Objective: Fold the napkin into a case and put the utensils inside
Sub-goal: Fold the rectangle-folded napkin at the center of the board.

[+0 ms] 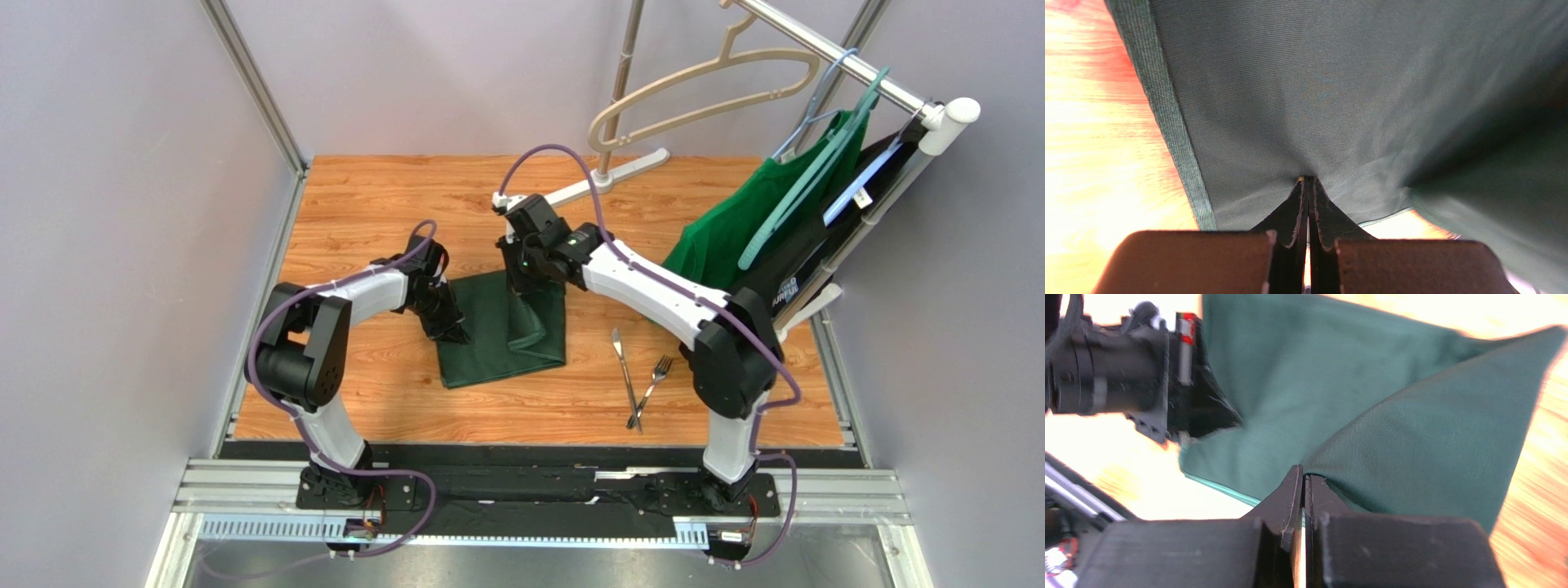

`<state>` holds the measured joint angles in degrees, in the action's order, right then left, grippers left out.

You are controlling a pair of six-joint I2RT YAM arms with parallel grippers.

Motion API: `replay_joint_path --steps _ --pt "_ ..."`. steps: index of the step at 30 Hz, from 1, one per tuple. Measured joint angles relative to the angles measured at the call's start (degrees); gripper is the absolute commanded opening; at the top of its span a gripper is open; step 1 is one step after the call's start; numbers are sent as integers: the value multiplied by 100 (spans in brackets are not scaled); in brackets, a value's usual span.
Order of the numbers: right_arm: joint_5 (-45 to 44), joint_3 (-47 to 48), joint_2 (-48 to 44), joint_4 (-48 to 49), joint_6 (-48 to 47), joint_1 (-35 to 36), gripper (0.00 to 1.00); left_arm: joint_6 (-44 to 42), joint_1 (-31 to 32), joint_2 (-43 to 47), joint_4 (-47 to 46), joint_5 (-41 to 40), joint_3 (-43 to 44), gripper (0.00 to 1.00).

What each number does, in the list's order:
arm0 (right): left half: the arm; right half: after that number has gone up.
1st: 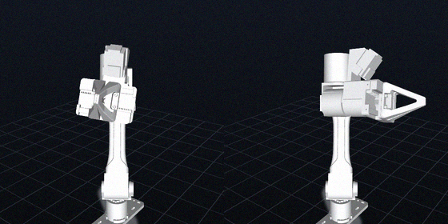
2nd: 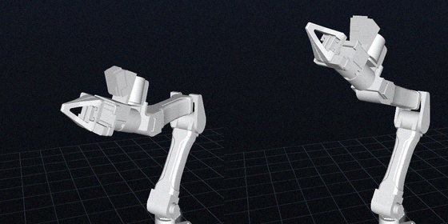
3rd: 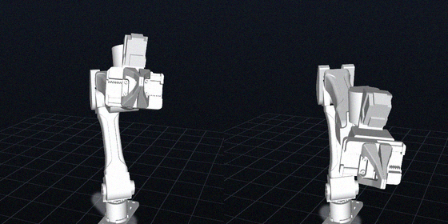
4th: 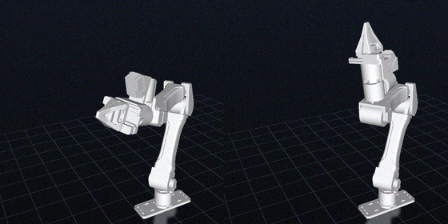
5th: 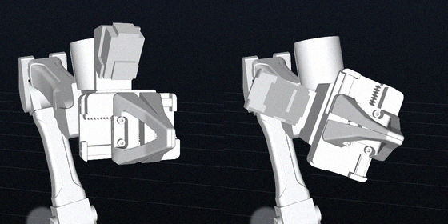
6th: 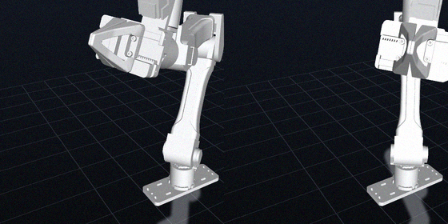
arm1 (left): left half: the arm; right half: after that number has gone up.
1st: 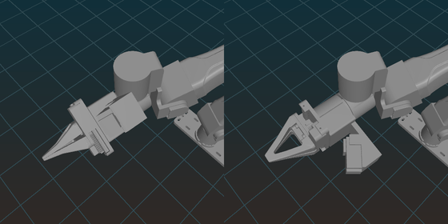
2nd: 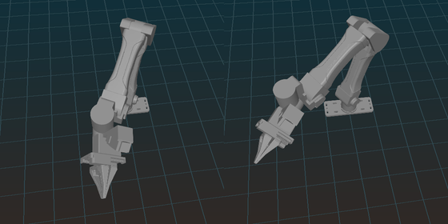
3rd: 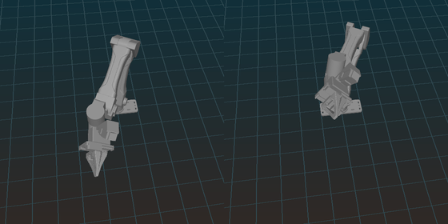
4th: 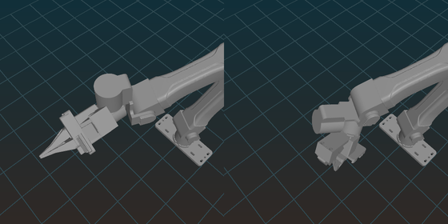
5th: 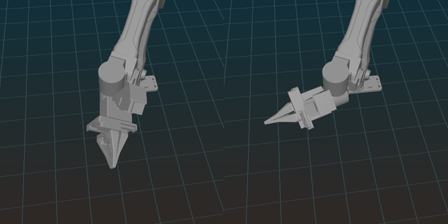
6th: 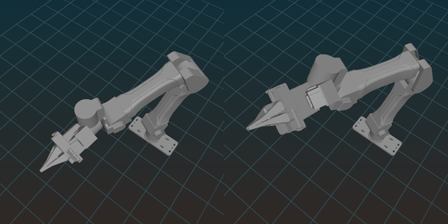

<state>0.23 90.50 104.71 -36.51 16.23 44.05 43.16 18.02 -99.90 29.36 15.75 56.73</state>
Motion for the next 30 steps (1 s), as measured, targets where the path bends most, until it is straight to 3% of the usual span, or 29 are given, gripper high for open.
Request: replay_joint_path --steps 9,19,30 --pt "898 446 1152 120 238 -37 0 17 0 234 -271 -46 -269 0" --pt "1429 389 984 -72 -149 -203 0 -157 -52 1202 142 -479 -332 0" --pt "2293 643 927 -232 -249 -365 0 -260 -92 654 208 -820 -350 0"
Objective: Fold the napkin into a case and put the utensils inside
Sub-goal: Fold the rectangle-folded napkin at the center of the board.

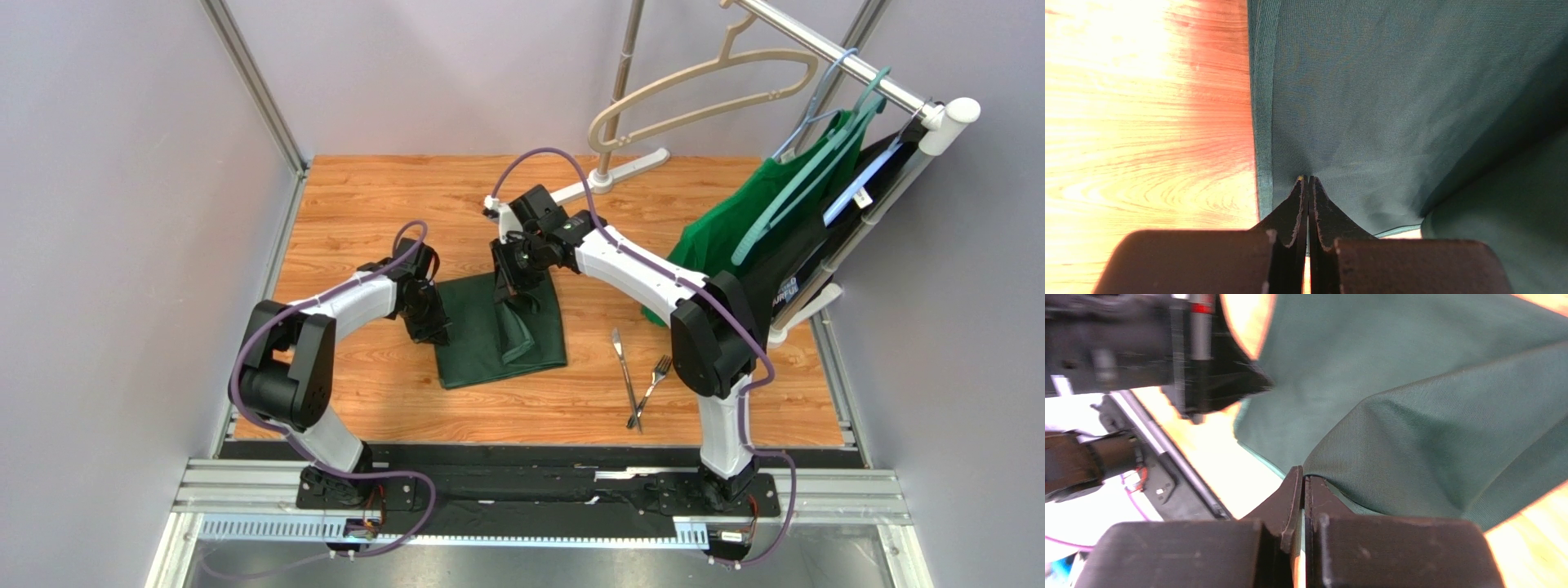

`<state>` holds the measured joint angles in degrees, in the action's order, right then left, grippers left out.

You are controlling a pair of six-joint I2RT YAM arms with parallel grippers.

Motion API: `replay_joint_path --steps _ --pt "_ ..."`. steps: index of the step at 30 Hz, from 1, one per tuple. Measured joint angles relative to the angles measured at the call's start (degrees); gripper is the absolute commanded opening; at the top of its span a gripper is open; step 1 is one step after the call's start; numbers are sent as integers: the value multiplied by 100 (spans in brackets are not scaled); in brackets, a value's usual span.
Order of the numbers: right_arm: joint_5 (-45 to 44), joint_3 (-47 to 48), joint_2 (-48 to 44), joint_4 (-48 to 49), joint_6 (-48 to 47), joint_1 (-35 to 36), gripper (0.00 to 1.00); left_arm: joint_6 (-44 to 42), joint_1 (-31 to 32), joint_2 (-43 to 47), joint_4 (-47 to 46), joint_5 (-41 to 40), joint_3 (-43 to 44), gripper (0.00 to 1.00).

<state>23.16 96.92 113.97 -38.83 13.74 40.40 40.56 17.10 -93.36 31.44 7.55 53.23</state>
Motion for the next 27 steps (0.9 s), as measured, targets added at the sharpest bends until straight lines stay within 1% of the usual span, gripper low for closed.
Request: replay_joint_path --steps 6,10,18,27 --pt "442 459 402 22 227 188 0 4 0 -144 4 90 9 0" --pt "599 516 599 33 391 264 0 7 0 -149 -2 103 9 0" --pt "726 761 1016 74 551 282 0 7 2 -127 7 96 7 0" --pt "848 935 1167 186 728 282 0 7 0 -20 15 72 7 0"
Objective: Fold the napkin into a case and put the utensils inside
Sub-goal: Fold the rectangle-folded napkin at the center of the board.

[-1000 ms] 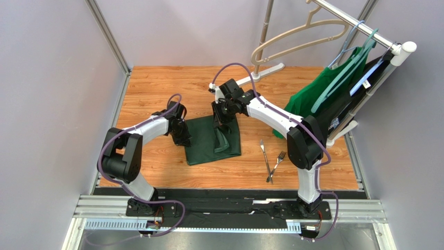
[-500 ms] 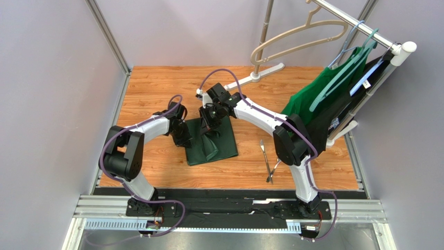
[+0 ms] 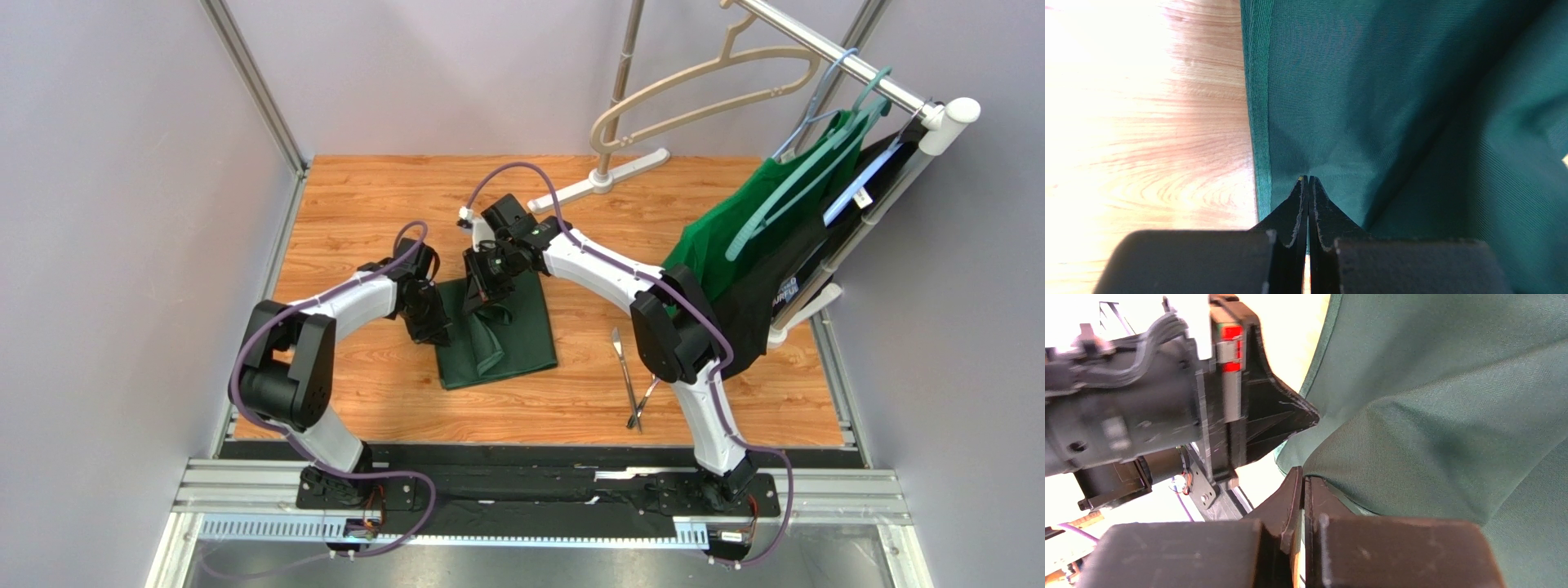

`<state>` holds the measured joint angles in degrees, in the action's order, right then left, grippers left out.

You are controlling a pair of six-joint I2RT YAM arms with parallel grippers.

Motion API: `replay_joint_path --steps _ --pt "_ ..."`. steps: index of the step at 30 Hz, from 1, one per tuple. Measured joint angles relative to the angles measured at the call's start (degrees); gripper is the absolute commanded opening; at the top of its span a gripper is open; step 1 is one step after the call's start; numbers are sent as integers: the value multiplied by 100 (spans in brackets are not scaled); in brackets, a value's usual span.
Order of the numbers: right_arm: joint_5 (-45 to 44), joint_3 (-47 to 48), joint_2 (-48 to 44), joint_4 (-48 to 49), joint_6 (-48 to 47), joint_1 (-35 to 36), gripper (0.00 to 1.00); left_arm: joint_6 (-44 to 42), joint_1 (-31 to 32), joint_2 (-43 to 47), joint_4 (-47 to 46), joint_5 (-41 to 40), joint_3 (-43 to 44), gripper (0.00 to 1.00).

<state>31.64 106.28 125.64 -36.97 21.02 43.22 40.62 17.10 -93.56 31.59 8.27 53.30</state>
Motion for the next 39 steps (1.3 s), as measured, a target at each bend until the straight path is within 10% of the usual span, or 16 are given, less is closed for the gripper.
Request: replay_joint_path --steps 19,28,39 --pt "151 361 468 39 122 87 1 39 -83 1051 481 -437 0 0" --pt "439 1121 1073 -164 153 229 59 2 -243 1659 640 -708 -9 10" --pt "492 -815 -970 4 289 -754 62 -496 -315 1480 446 44 92 11"
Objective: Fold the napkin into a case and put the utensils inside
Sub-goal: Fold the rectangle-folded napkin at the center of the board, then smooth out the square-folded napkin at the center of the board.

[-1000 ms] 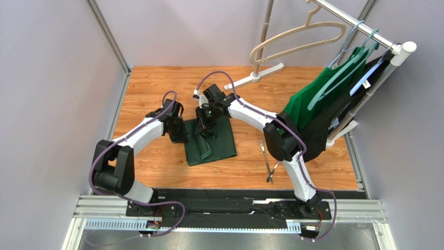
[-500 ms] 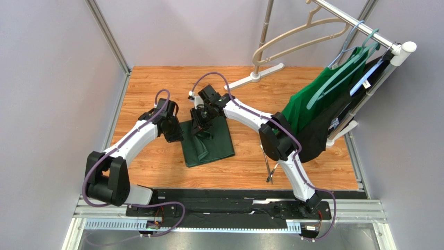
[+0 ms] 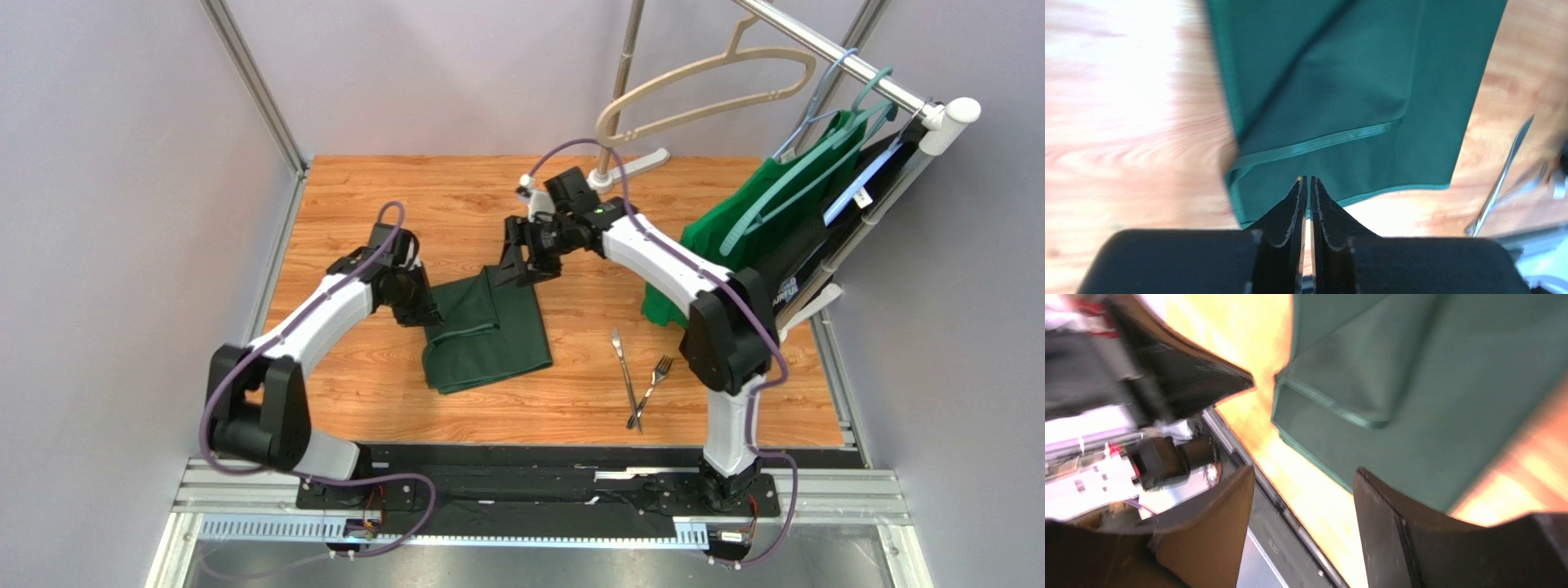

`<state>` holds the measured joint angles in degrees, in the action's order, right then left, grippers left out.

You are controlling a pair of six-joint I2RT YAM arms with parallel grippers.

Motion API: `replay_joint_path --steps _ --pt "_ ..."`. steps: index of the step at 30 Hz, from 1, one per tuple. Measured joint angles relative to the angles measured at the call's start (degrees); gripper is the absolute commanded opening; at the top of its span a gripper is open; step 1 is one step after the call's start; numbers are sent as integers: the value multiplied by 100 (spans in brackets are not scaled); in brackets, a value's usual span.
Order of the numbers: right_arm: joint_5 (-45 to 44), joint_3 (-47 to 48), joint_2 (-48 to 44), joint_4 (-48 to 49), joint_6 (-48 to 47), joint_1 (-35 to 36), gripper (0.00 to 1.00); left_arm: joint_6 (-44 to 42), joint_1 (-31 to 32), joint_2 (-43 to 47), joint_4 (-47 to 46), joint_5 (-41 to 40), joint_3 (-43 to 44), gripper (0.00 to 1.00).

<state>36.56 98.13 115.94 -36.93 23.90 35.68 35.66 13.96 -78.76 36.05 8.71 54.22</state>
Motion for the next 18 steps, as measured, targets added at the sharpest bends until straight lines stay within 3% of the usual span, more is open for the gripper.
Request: replay_joint_path --steps 4,9,12,18 --pt "-446 -713 -837 157 -39 -293 54 -299 361 -964 -15 278 579 20" --pt "-765 -1617 -927 476 55 -133 33 -874 1360 -1663 280 -481 1652 32" --pt "-909 -2114 -901 505 170 -68 31 -1161 1779 -1930 332 -798 2138 35" --pt "-1010 -2621 -901 828 291 -85 33 -1397 1980 -2671 483 -1272 2627 36"
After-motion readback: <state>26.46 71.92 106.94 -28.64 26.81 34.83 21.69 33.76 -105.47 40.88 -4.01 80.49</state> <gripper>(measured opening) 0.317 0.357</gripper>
